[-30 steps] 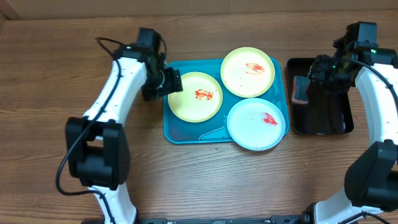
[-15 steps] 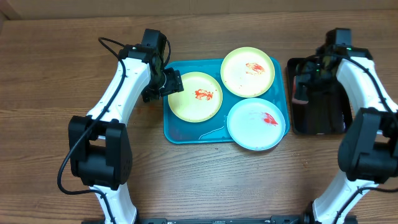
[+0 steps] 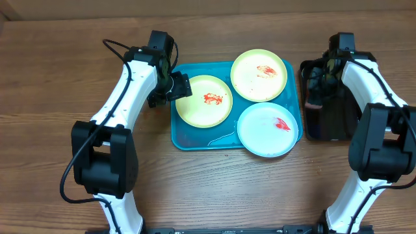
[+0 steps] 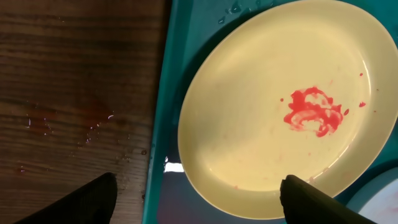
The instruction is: Clean dirty plates on tray and stack at the side
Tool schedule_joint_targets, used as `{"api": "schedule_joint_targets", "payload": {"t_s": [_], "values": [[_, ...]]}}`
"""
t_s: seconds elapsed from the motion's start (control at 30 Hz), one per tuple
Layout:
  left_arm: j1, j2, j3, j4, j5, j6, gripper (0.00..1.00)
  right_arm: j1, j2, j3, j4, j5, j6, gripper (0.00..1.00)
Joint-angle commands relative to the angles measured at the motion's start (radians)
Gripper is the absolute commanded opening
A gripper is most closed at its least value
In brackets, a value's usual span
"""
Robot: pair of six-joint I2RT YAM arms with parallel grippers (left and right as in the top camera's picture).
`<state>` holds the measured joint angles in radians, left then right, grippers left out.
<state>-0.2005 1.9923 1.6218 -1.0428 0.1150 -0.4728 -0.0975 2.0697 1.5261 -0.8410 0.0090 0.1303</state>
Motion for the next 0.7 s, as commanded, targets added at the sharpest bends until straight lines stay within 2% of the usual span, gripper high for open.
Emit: {"api": "schedule_joint_targets", "payload": {"t_s": [0.0,0.17,0.27,0.4,0.67], "values": [[0.005,0.005,-0.009,0.001,-0.011,-0.015,0.86,-0.001,0.005,-0.047,0.024,0.016,-0.004,0.34],[0.005,0.005,-0.009,0.001,-0.011,-0.023,0.87,-0.001,0.005,-0.101,0.081,0.016,-0.004,0.3],[0.004,0.005,-0.009,0.001,-0.011,-0.023,0.87,-0.001,0.005,-0.123,0.099,0.017,-0.003,0.24],[0.004,0.005,-0.009,0.012,-0.011,-0.023,0.87,-0.001,0.005,-0.126,0.102,0.047,0.0,0.04],[0.004,0.005,-0.009,0.029,-0.012,-0.02,0.85,-0.001,-0.051,-0.079,0.022,0.05,0.024,0.04]]}}
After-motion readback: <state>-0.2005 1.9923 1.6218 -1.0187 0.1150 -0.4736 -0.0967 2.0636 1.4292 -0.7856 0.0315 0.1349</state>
